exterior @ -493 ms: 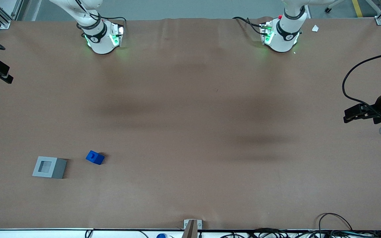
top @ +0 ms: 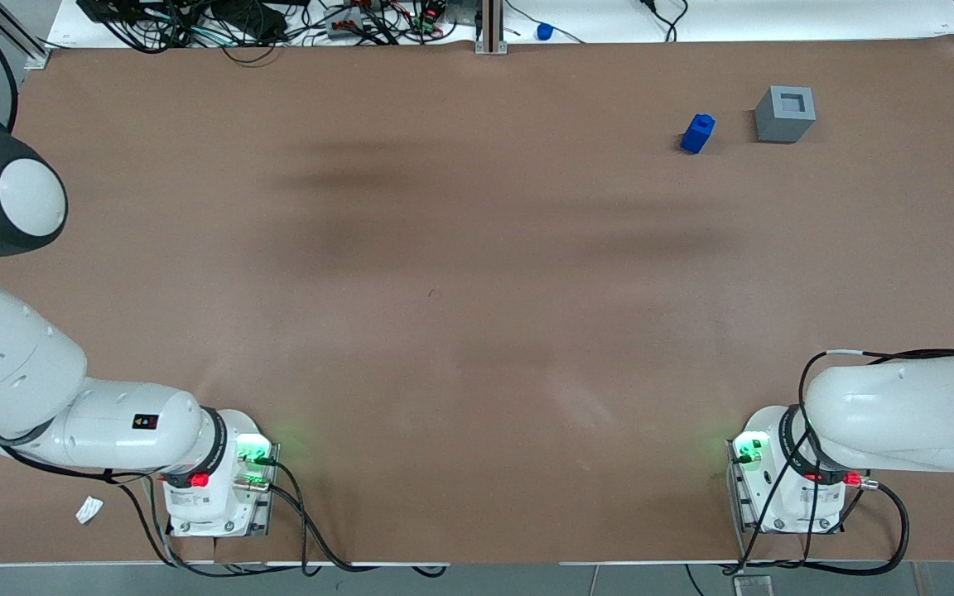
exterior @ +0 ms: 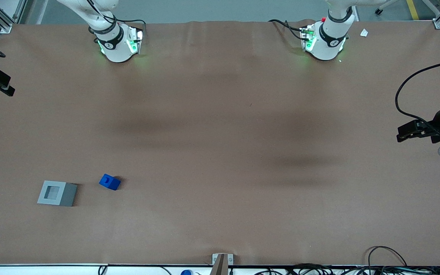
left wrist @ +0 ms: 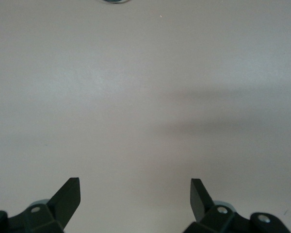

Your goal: Insert blue part into gray base with right arm

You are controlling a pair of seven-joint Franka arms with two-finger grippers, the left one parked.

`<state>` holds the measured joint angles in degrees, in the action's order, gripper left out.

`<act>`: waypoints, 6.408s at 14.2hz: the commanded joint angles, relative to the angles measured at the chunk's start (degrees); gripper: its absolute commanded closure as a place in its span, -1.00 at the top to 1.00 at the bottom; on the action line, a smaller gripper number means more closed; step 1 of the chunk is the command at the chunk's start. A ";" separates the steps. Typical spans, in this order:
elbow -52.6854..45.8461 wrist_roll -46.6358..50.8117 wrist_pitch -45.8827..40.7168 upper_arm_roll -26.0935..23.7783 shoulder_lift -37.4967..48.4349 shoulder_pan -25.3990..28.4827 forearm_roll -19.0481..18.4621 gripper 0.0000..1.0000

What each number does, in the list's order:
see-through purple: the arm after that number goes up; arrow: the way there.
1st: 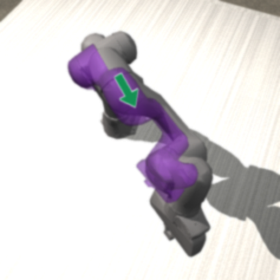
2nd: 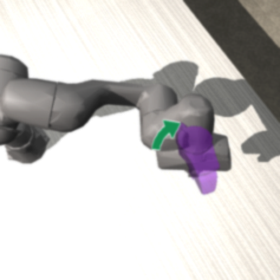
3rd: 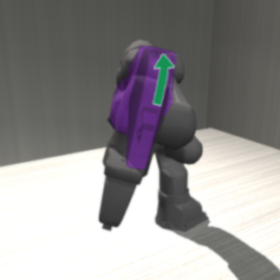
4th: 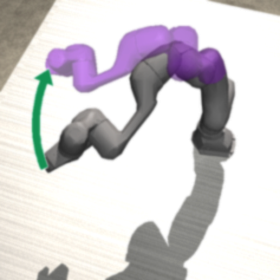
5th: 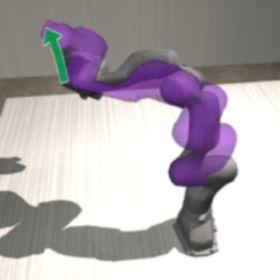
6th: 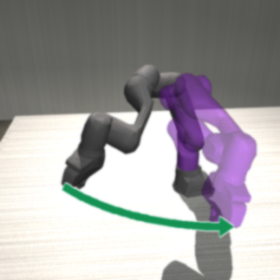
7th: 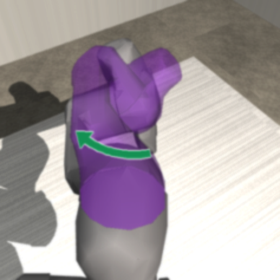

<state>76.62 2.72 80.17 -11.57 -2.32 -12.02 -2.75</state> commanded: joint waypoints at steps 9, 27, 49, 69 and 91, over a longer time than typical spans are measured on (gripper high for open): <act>-0.42 -9.92 -2.04 -0.29 -1.71 -1.61 -3.83 1.00; 4.94 20.82 33.38 -0.21 -30.36 2.08 -4.45 1.00; 9.86 30.77 42.87 -0.29 -37.84 5.69 -5.33 1.00; 12.06 31.12 45.96 -0.29 -40.04 6.48 -2.26 0.35; -3.75 -2.72 21.17 0.14 -37.75 -2.13 -4.88 -0.99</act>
<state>74.95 1.51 101.97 -11.08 -39.63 -12.94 -6.08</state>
